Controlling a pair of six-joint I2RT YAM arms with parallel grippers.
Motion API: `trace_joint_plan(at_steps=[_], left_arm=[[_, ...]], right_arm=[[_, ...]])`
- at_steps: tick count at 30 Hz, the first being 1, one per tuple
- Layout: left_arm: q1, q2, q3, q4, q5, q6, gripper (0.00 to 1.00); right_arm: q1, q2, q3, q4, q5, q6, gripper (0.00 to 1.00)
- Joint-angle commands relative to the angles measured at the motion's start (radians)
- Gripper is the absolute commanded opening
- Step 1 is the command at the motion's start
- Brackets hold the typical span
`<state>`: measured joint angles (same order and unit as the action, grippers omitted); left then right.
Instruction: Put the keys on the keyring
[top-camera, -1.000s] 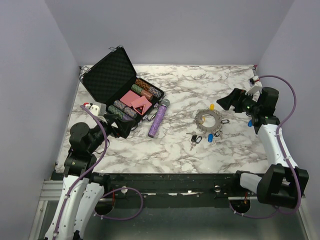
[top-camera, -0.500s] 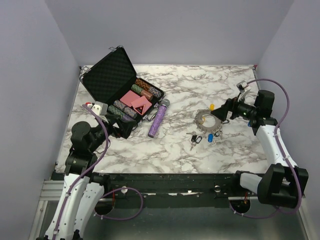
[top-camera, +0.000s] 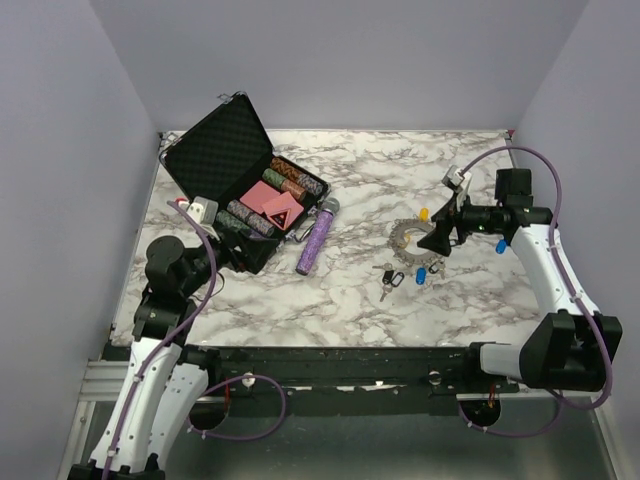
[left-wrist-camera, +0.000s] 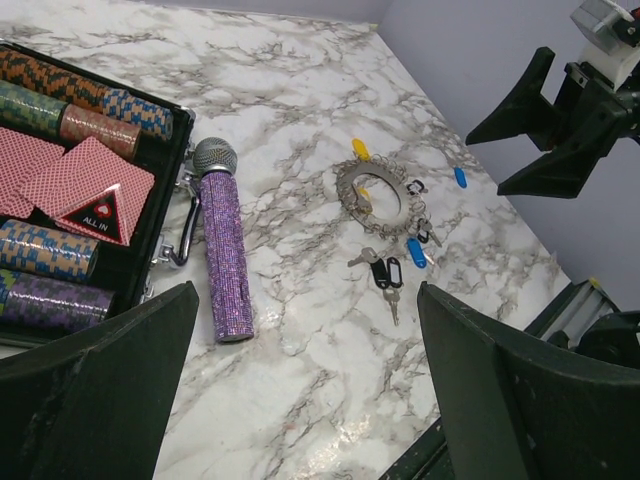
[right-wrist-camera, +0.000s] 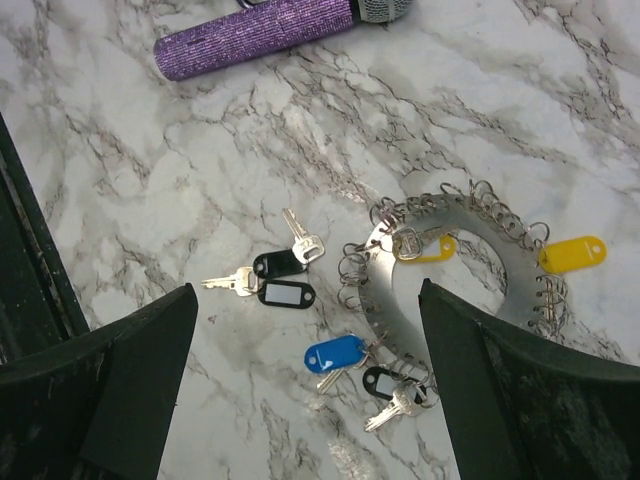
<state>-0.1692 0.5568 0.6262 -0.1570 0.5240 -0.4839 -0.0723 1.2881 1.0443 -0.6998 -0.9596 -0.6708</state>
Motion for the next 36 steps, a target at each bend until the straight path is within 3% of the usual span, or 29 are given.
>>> trace_joint_plan(at_steps=[1, 9, 15, 22, 30, 36], left_arm=[[0.005, -0.057, 0.011, -0.006, -0.053, 0.042, 0.99], [0.005, -0.167, -0.056, 0.016, -0.099, 0.080, 0.99], [0.005, -0.173, -0.049, 0.008, -0.091, 0.082, 0.99], [0.005, -0.190, -0.048, 0.013, -0.075, 0.074, 0.99], [0.002, -0.205, -0.048, 0.014, -0.067, 0.068, 0.99], [-0.001, -0.210, -0.049, 0.014, -0.064, 0.067, 0.99]], right_arm=[[0.002, -0.044, 0.007, -0.052, 0.045, -0.115, 1.00], [0.002, -0.070, -0.067, -0.026, 0.116, -0.135, 1.00], [-0.001, -0.004, -0.024, -0.062, 0.413, 0.008, 1.00], [-0.015, 0.036, -0.026, -0.064, 0.524, 0.068, 1.00], [-0.018, 0.117, 0.031, -0.093, 0.498, 0.097, 1.00], [-0.018, 0.192, 0.019, -0.148, 0.383, 0.044, 1.00]])
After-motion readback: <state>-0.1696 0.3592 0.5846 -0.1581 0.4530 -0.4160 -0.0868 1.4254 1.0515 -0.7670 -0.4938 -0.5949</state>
